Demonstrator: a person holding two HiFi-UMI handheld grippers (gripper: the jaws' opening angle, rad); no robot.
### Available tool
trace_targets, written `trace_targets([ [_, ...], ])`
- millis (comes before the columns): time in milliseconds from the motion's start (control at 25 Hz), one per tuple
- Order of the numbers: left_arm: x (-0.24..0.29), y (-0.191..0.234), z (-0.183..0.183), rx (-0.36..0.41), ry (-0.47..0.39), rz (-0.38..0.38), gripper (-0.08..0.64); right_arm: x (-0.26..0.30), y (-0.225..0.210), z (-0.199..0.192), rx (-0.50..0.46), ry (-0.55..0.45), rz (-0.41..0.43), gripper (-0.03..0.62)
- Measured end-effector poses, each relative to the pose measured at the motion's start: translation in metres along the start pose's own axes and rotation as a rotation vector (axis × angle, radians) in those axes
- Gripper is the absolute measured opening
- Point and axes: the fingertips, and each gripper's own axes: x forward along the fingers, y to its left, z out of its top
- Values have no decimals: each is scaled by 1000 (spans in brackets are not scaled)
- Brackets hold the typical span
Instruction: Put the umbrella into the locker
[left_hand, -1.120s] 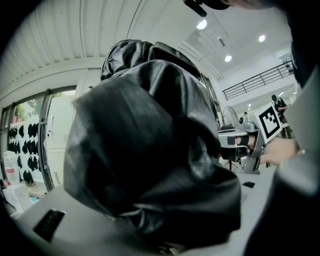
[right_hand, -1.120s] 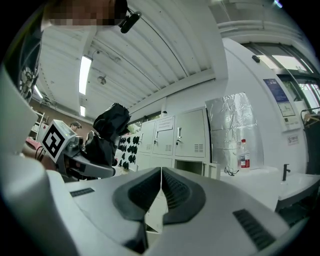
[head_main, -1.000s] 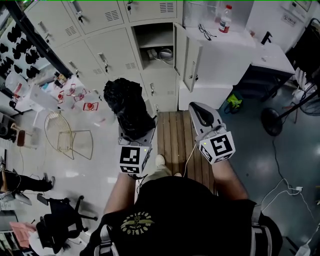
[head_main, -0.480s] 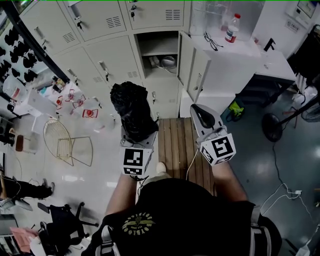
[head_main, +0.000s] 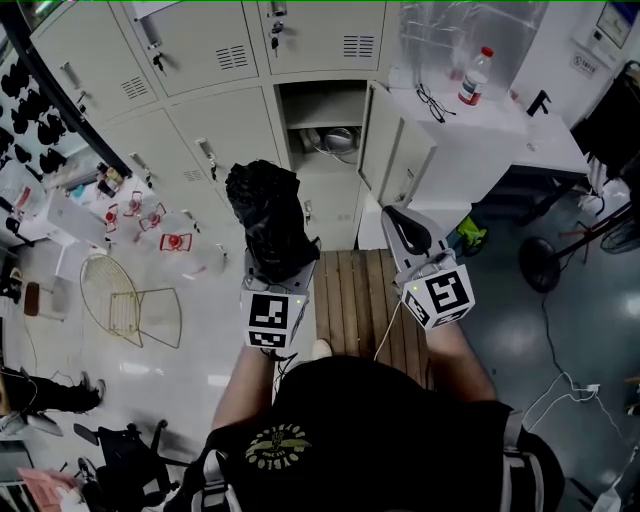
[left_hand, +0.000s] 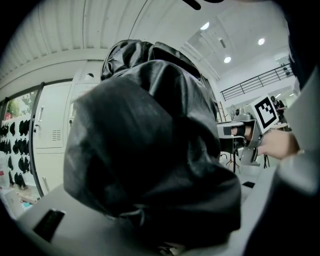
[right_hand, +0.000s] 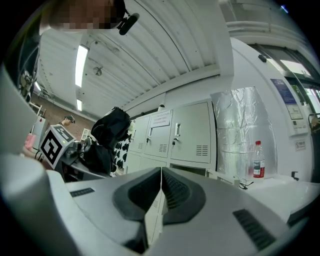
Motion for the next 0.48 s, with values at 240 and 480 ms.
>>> trace_targets([
  [240,21,23,0,19,-4,-29,288,28,-6,-4,13,9,-29,31],
  [480,38,41,0,16,-8,-68,288,52,-6,-2,0,14,-42,31],
])
